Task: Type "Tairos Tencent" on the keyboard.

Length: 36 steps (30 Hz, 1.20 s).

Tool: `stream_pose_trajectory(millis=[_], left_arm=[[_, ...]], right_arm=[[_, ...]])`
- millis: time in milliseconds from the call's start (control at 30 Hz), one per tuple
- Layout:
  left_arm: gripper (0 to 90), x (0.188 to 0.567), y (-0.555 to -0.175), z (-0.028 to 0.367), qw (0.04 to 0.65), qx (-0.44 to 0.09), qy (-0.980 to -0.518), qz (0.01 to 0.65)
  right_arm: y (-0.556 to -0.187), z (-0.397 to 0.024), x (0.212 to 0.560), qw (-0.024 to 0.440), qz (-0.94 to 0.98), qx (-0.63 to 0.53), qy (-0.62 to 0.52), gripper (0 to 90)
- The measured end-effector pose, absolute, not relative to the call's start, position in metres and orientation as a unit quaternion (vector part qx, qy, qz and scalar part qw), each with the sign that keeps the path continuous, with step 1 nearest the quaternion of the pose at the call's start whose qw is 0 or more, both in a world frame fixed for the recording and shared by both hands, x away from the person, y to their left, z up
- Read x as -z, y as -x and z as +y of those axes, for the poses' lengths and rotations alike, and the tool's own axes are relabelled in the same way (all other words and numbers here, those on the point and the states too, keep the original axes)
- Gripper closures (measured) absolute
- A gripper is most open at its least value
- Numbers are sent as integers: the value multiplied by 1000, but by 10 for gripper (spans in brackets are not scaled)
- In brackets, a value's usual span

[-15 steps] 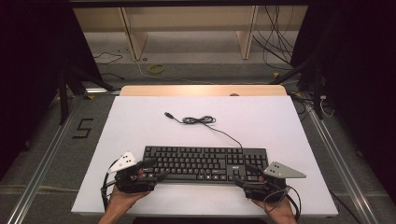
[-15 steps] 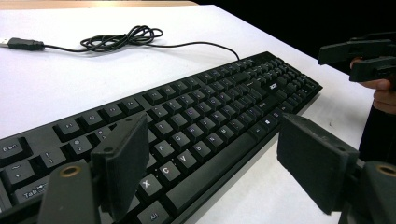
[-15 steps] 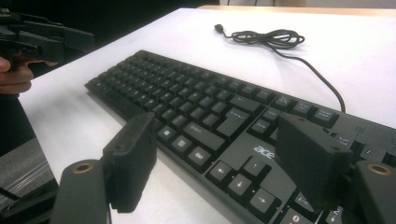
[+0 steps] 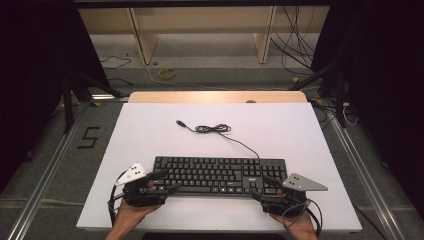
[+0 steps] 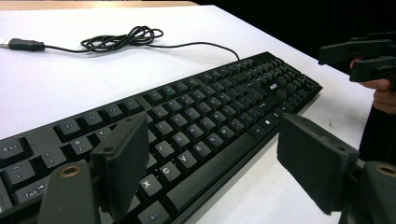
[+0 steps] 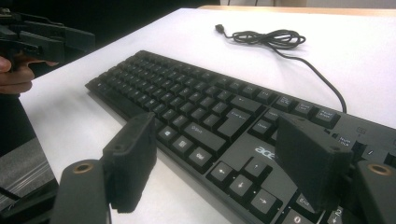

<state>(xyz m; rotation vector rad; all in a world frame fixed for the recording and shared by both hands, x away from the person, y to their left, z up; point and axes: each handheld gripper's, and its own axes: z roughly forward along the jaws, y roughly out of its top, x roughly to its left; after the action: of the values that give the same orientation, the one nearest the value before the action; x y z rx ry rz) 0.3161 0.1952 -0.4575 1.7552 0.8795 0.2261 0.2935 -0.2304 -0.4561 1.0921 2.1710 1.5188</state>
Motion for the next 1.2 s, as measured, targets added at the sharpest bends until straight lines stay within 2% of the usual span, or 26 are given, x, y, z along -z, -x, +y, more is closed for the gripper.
stream_pose_trajectory(millis=[467, 1200], left_arm=[[252, 458, -317, 196, 547, -101, -739, 381], [289, 462, -323, 204, 517, -112, -734, 426]], right_arm=[[-298, -219, 456, 132, 758, -521, -371, 304], [-322, -175, 456, 103, 783, -504, -350, 320]])
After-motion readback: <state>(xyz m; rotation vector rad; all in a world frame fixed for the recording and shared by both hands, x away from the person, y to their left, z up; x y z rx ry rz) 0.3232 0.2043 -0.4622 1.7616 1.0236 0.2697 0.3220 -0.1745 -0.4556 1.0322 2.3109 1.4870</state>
